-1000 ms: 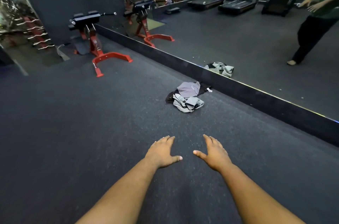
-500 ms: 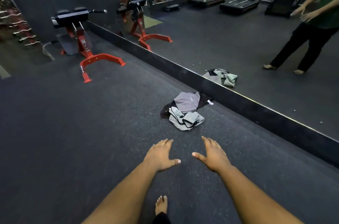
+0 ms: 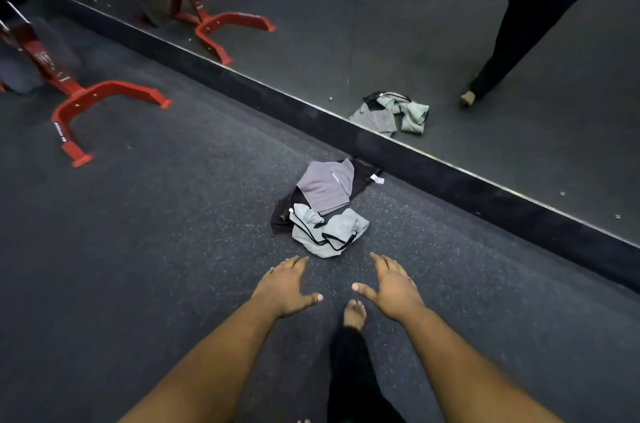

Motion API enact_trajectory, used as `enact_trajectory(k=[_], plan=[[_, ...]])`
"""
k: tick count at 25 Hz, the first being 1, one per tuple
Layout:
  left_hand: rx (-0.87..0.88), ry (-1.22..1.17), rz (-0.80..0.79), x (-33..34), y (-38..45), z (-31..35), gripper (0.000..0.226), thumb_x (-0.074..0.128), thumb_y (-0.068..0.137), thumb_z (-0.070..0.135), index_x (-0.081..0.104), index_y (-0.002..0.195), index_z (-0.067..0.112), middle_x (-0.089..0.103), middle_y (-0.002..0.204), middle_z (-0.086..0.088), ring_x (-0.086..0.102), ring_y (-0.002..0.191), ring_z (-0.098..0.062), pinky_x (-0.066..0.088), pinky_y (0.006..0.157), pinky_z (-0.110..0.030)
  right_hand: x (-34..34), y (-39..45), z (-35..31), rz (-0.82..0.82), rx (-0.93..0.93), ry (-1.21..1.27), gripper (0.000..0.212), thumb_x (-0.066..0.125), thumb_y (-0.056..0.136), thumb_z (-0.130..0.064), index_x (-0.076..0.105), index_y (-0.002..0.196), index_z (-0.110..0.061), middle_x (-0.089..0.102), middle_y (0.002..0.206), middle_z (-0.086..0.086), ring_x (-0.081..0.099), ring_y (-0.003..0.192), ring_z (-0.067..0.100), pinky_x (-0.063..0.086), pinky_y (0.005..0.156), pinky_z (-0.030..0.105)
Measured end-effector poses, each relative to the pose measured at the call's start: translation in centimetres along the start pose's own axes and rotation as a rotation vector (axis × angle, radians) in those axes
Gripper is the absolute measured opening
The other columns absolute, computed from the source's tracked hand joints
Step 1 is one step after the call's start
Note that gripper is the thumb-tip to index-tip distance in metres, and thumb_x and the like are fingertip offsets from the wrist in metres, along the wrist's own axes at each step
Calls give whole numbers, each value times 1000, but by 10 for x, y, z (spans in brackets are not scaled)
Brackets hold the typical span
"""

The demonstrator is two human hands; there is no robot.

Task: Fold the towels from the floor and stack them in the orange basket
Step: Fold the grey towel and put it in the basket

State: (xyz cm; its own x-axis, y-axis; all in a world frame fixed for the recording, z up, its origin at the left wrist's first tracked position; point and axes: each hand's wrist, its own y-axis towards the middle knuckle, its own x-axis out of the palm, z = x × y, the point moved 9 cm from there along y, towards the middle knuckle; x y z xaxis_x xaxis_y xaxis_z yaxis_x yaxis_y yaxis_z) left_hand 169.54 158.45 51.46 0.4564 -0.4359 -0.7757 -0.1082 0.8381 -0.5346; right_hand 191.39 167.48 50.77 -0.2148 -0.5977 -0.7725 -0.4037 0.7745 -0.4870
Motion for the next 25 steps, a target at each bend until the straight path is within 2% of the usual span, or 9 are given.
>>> enact_trajectory(k=[7,11,16,20,25], plan=[[-136,-100,-154,25,236,-33,105,61,86,72,14,164,20,19,170,-7,21,156,-25,25,125,-45,36,243,65,-166,103,10,89,51,91,-73,23,160,-25,37,160,5,32,147,27,36,116,49],[-145,-111,-230,78,379,-60,103,62,86,70,14,164,21,19,170,-6,21,156,-24,25,125,-45,94,381,107,-248,138,-25,84,49,94,-71,27,158,-22,41,157,6,37,143,29,41,111,48],[-143,-71,-309,168,526,-115,102,61,88,69,12,163,21,15,171,-5,21,156,-26,25,125,-45,190,521,153,-263,158,-97,71,50,96,-66,38,149,-22,53,145,8,49,133,30,47,102,45],[-103,-2,-353,249,610,-163,102,59,89,69,11,163,19,15,171,-8,20,156,-26,24,125,-47,284,604,183,-286,182,-103,53,59,97,-53,44,135,-19,59,132,9,55,124,31,49,95,45],[-85,36,-418,321,648,-204,103,58,90,69,6,164,19,11,172,-7,16,157,-26,22,126,-49,360,646,204,-269,183,-206,48,65,96,-38,40,130,-16,58,126,10,61,111,32,52,86,45]])
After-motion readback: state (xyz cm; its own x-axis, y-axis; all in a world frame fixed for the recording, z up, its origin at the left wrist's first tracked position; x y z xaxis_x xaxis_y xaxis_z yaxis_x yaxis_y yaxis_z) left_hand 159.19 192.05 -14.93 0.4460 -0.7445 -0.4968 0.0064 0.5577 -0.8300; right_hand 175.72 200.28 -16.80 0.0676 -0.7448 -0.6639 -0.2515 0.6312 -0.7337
